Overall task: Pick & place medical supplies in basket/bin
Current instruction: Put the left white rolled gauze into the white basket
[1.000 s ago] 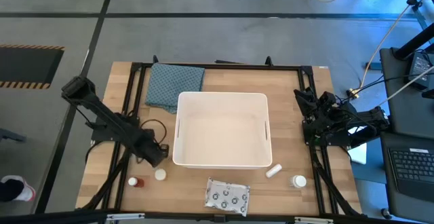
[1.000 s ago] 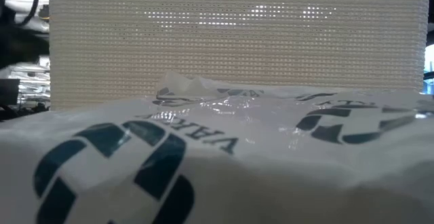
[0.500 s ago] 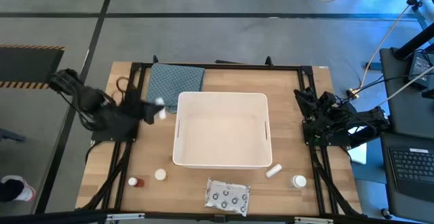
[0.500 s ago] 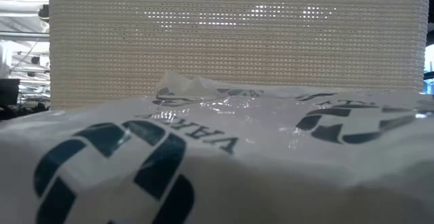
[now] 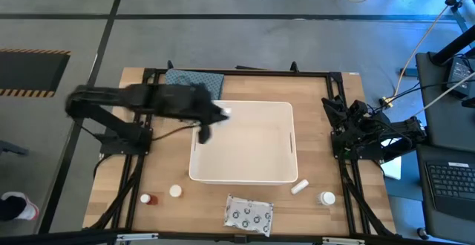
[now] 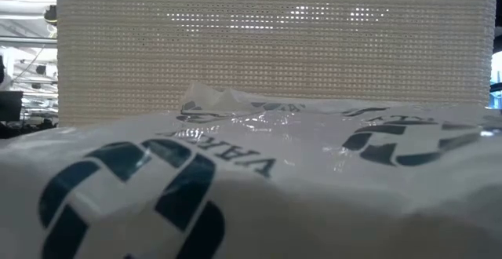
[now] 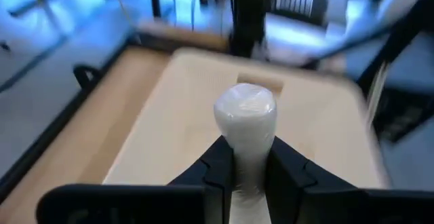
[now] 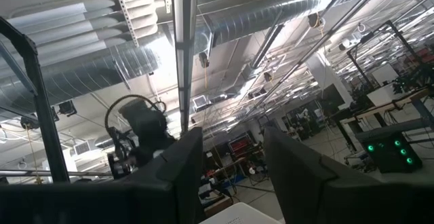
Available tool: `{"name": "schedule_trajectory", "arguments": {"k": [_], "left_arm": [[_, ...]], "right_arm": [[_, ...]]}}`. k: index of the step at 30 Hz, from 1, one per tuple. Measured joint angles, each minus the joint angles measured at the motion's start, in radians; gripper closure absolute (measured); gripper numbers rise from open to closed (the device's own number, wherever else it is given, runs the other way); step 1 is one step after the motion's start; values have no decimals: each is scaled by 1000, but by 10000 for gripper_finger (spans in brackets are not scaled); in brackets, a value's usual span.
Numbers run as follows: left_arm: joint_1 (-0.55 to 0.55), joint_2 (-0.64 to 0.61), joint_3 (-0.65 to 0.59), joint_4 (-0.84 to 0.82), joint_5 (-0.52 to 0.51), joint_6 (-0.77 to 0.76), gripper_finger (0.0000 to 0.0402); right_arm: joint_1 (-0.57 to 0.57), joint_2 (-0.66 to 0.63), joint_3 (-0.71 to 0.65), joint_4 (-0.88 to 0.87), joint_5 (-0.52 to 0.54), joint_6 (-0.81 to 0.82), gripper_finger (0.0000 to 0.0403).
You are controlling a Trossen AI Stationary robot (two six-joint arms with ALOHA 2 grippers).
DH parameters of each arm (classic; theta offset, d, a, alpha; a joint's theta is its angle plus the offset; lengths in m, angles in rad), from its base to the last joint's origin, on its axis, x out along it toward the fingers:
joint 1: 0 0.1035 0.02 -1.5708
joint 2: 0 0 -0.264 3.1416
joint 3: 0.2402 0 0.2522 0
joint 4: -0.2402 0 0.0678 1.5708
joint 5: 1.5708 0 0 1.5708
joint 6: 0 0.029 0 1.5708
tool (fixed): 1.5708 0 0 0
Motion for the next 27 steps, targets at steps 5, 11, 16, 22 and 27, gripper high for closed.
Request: {"name": "schedule_trajectory", "arguments": {"k": [5,11,16,22,27], "left_arm": [[52,186,100,-132,155,145,350],[87,373,194,-325,167,237,350],[87,495,196,-362,174,276,350],[61,594,197,-394,177,273,350],[27,643,197,-455,190,241,350]], "right_arm": [[0,0,0,0,0,0,243],[0,0,0,-28,0,0,243],[0,0,0,-75,0,0,243],[0,0,0,-87,0,0,243],[0,0,0,-87,0,1,243]]}}
